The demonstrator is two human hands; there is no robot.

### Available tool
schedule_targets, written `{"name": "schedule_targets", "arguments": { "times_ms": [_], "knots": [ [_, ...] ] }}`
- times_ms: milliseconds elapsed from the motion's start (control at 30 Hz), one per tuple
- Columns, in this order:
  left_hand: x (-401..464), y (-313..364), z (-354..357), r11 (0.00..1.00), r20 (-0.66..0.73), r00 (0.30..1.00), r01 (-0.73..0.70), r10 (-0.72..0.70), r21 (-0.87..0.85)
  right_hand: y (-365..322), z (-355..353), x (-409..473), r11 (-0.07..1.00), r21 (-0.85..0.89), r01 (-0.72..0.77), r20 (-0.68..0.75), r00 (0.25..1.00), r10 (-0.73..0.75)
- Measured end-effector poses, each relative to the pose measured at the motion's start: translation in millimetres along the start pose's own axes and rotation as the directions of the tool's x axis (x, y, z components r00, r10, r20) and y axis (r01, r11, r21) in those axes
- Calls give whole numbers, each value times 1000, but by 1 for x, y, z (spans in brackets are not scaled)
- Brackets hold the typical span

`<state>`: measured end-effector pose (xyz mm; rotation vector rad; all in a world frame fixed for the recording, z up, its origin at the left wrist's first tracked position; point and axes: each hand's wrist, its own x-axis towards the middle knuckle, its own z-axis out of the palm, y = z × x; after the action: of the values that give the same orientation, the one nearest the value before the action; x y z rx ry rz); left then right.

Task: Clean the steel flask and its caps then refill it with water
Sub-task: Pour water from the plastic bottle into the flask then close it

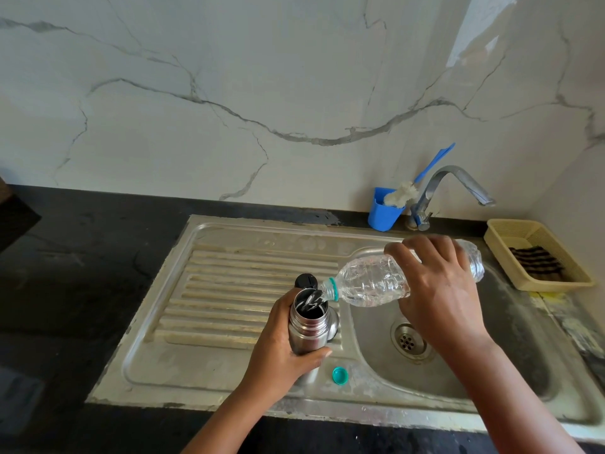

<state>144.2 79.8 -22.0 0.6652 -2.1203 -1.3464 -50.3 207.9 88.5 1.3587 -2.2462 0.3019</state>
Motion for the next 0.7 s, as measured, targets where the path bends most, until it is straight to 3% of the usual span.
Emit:
{"name": "schedule_targets", "arguments": {
  "times_ms": [700],
  "knots": [
    [0, -2, 0, 1000, 5, 1000, 7, -7, -3, -1, -8, 3, 1000, -22, 10, -33, 999, -11]
  ]
}}
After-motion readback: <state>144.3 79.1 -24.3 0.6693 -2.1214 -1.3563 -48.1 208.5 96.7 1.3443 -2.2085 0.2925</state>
